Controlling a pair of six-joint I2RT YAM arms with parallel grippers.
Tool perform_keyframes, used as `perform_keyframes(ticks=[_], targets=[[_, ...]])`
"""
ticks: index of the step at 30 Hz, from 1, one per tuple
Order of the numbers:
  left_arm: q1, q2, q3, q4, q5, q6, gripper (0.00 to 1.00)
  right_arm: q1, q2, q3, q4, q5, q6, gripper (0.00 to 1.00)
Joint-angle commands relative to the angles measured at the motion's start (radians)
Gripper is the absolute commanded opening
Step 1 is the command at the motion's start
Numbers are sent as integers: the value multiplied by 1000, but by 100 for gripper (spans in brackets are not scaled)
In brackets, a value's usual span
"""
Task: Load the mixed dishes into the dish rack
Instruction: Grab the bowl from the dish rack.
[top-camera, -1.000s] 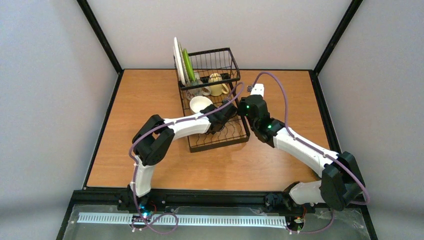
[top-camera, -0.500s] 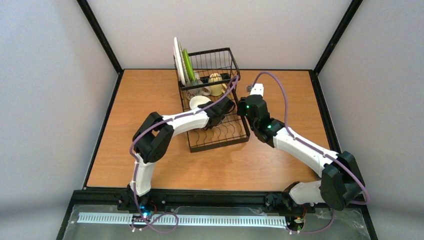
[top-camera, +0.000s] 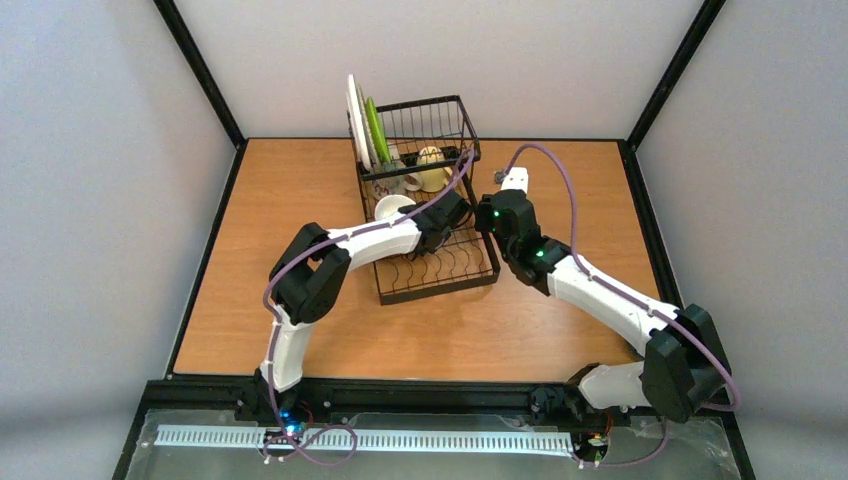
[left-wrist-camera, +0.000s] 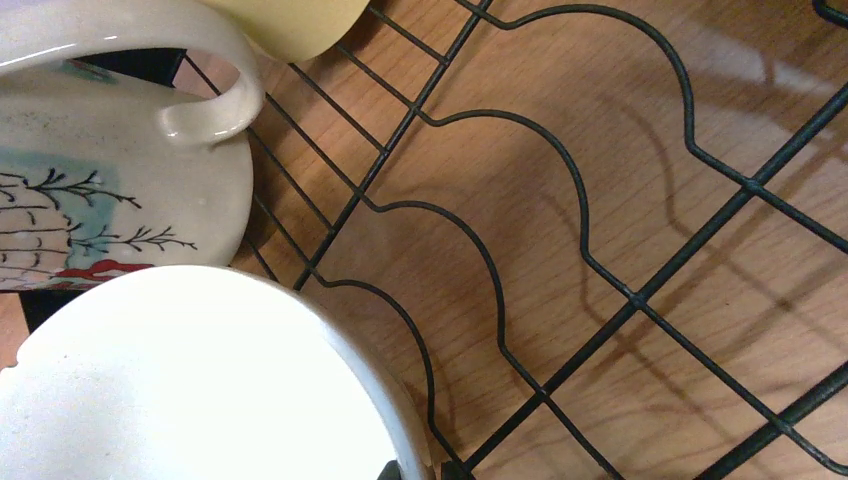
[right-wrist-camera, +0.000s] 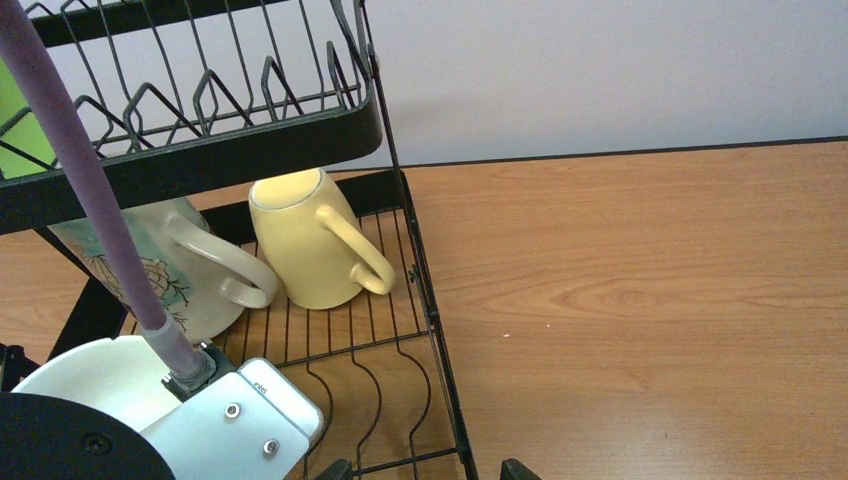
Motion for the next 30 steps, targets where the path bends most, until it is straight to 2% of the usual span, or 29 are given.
perform_keyframes(ticks=[1, 7, 18, 25, 30], targets=[[8, -17, 41, -69, -20, -53, 0, 5, -39, -4, -23, 11, 25, 84], [8, -68, 73, -123, 11, -121, 0, 5, -79, -11, -44, 37, 28, 84], [5, -219, 129, -186, 178, -345, 0, 4, -155, -31, -164, 223, 103, 84], [5, -350, 118, -149, 352, -527, 0, -28, -115, -29, -257, 269, 208, 84], [5, -468, 20, -21, 493, -709, 0, -55, -121, -54, -285, 284, 271, 84]])
